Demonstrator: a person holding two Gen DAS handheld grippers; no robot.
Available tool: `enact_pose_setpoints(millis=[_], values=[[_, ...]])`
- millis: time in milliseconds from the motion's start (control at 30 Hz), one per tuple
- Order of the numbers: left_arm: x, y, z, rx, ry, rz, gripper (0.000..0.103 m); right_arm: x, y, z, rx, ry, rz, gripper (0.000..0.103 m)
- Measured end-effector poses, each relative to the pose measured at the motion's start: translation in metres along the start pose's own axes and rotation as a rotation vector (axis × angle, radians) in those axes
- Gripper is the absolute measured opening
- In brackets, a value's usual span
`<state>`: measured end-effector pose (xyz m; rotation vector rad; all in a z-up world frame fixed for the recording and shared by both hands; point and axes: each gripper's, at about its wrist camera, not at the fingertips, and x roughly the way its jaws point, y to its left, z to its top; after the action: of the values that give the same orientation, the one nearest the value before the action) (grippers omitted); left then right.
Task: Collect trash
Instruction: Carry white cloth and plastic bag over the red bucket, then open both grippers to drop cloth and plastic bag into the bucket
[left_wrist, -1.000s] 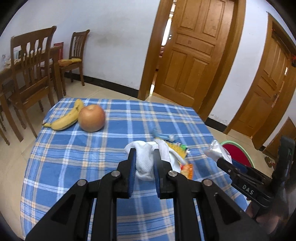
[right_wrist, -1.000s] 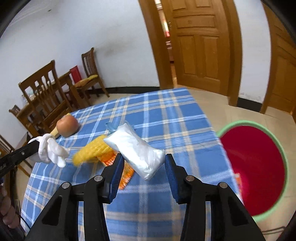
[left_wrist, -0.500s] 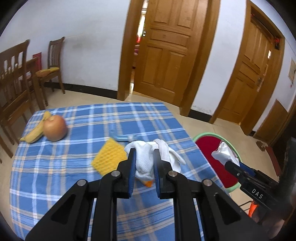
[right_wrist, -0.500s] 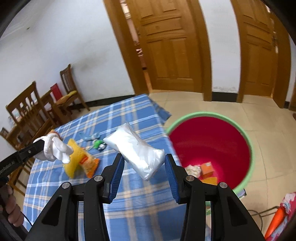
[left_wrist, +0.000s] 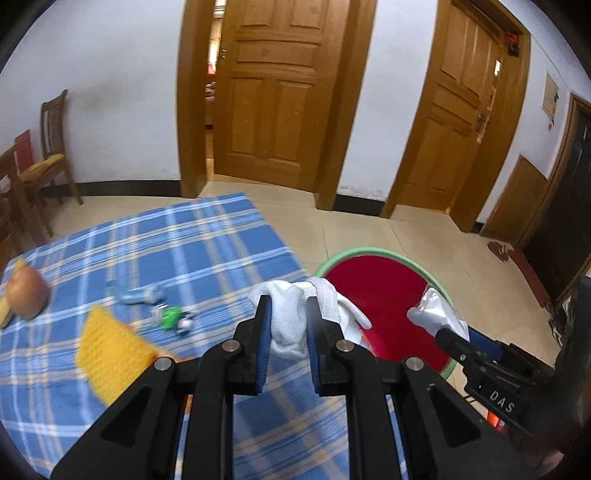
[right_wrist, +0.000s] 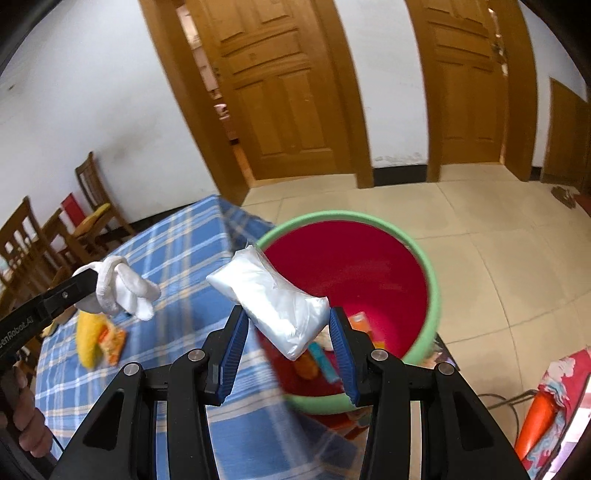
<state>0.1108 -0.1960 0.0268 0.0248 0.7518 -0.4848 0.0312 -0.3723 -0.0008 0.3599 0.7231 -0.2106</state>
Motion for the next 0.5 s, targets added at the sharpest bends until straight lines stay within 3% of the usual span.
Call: enact_pose_setpoints(millis=[500], values=[[0.080, -0.048, 0.005, 0.045, 0.113, -0.059, 0.016, 0.031, -0.047, 0.001, 0.069, 0.070, -0.050, 0.048]])
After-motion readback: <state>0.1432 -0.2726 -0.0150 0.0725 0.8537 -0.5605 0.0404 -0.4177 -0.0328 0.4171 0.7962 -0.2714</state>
